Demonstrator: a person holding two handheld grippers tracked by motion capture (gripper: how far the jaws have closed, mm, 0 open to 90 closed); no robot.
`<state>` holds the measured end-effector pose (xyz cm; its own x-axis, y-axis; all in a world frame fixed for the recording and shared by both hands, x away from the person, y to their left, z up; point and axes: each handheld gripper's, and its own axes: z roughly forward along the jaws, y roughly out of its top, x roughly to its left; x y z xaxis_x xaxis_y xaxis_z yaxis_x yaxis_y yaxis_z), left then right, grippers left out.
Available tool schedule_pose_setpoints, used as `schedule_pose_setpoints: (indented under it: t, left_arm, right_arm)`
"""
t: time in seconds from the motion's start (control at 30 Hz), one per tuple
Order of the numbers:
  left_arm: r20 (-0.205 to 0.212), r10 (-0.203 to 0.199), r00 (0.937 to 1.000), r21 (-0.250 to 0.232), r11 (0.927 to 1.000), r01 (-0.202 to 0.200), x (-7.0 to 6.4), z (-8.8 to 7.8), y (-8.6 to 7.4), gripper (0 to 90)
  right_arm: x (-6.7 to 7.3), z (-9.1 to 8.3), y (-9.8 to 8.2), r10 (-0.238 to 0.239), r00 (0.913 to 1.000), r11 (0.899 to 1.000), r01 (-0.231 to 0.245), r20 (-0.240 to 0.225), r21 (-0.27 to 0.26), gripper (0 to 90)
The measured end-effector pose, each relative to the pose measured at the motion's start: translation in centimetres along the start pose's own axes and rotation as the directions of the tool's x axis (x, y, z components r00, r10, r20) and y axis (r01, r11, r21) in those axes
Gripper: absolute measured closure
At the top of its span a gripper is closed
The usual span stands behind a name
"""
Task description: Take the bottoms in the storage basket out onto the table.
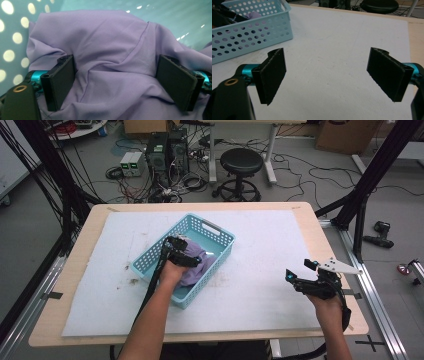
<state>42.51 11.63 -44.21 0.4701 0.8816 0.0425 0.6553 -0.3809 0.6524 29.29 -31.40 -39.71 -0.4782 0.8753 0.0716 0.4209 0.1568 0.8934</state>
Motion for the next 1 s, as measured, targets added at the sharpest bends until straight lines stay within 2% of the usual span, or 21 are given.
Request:
schedule_pose_setpoints:
  t: [0.07, 0.1, 0.17, 0.23, 0.3, 0.37, 0.4, 0.43, 0.47, 0.57, 0.63, 0.67, 0.7, 0.77, 0.8, 0.83, 0.87, 0.9, 0.93, 0.97, 1.0]
  left_arm:
    - [-0.003, -0.003, 1.0, -0.006, 1.0, 0.003, 0.0, 0.1, 0.1, 19.7]
    - [-0.005, -0.005, 1.0, -0.006, 1.0, 0.005, 0.1, 0.0, 0.1, 24.5]
    - [-0.002, -0.004, 1.0, -0.01, 0.9999, 0.004, 0.1, -0.1, 0.1, 37.4]
    - [0.001, 0.02, 0.9998, -0.02, 0.9996, -0.02, 0.0, -0.3, 0.2, 58.7]
    - [0.009, 0.029, 0.9995, -0.024, 0.9993, -0.029, -0.1, -0.4, 0.2, 64.5]
    - [0.025, 0.013, 0.9996, -0.034, 0.9993, -0.013, 0.2, -0.6, 0.3, 66.3]
    - [0.032, -0.014, 0.9994, -0.051, 0.9986, 0.016, 0.4, -0.8, 0.3, 68.6]
    - [0.056, -0.057, 0.9968, -0.093, 0.9938, 0.062, 0.9, -1.2, 0.4, 68.9]
    - [0.056, -0.057, 0.9968, -0.093, 0.9938, 0.062, 0.9, -1.2, 0.4, 68.9]
    - [0.09, -0.097, 0.9912, -0.146, 0.9833, 0.109, 1.4, -1.9, 0.4, 68.9]
    - [0.108, -0.121, 0.9868, -0.181, 0.9737, 0.139, 1.8, -2.4, 0.5, 68.9]
    - [0.131, -0.144, 0.9808, -0.234, 0.9569, 0.172, 2.2, -3.1, 0.6, 69.0]
    - [0.131, -0.144, 0.9808, -0.234, 0.9569, 0.172, 2.2, -3.1, 0.6, 69.0]
    - [0.145, -0.149, 0.9782, -0.285, 0.9404, 0.185, 2.6, -4.0, 0.8, 69.0]
    - [0.155, -0.154, 0.9759, -0.331, 0.9226, 0.198, 3.0, -4.9, 0.9, 69.0]
    - [0.155, -0.154, 0.9759, -0.331, 0.9226, 0.198, 3.0, -4.9, 0.9, 69.0]
    - [0.162, -0.155, 0.9745, -0.353, 0.9134, 0.204, 3.1, -5.3, 0.9, 69.0]
    - [0.177, -0.154, 0.9722, -0.391, 0.8953, 0.213, 3.4, -6.1, 1.0, 69.0]
    - [0.177, -0.154, 0.9722, -0.391, 0.8953, 0.213, 3.4, -6.1, 1.0, 69.0]
    - [0.182, -0.157, 0.9706, -0.411, 0.8843, 0.221, 3.5, -6.5, 1.0, 69.0]
    - [0.189, -0.155, 0.9698, -0.426, 0.8768, 0.223, 3.5, -6.9, 1.1, 69.0]
  right_arm:
    - [0.0, 0.0, 0.0, 0.005, 1.0, 1.0, -0.005, 0.0, 0.0, 15.6]
    - [0.0, 0.0, 0.0, 0.007, 1.0, 1.0, -0.007, 0.001, 0.001, 15.5]
    - [0.0, 0.0, 0.0, 0.007, 1.0, 1.0, -0.007, 0.002, 0.003, 15.6]
    - [0.1, -0.1, 0.0, -0.001, 1.0, 1.0, 0.001, 0.003, 0.004, 15.6]
    - [0.1, -0.1, 0.0, 0.004, 1.0, 1.0, -0.004, 0.005, 0.003, 15.6]
    - [0.1, -0.1, 0.0, 0.008, 0.9999, 1.0, -0.008, 0.007, 0.004, 15.6]
    - [0.0, -0.2, 0.0, 0.007, 1.0, 1.0, -0.007, 0.007, 0.001, 15.6]
    - [0.0, -0.2, 0.0, 0.01, 0.9999, 1.0, -0.01, 0.009, 0.0, 15.6]
    - [0.0, -0.3, 0.0, 0.008, 0.9999, 1.0, -0.008, 0.011, -0.001, 15.6]
    - [-0.1, -0.3, -0.1, 0.011, 0.9999, 1.0, -0.011, 0.011, -0.002, 15.6]
    - [-0.1, -0.3, -0.1, 0.011, 0.9999, 1.0, -0.011, 0.012, -0.001, 15.6]
    - [0.0, -0.4, -0.1, 0.011, 0.9999, 1.0, -0.011, 0.012, 0.001, 15.6]
    - [0.0, -0.4, 0.0, 0.015, 0.9998, 1.0, -0.015, 0.012, -0.001, 15.6]
    - [0.0, -0.5, 0.0, 0.011, 0.9999, 1.0, -0.011, 0.013, -0.005, 15.6]
    - [0.0, -0.5, 0.0, 0.01, 0.9999, 1.0, -0.01, 0.014, -0.006, 15.6]
    - [0.0, -0.5, 0.0, 0.01, 0.9999, 1.0, -0.01, 0.014, -0.006, 15.6]
    - [0.0, -0.4, 0.0, 0.009, 0.9999, 1.0, -0.009, 0.012, -0.006, 15.6]
    - [0.1, -0.4, 0.0, 0.011, 0.9999, 1.0, -0.011, 0.01, -0.005, 15.6]
    - [0.1, -0.4, 0.0, 0.008, 0.9999, 1.0, -0.008, 0.009, -0.006, 15.6]
    - [0.1, -0.4, 0.0, 0.008, 1.0, 1.0, -0.008, 0.006, -0.006, 15.6]
    - [0.1, -0.4, 0.1, 0.004, 1.0, 1.0, -0.004, 0.004, -0.007, 15.6]
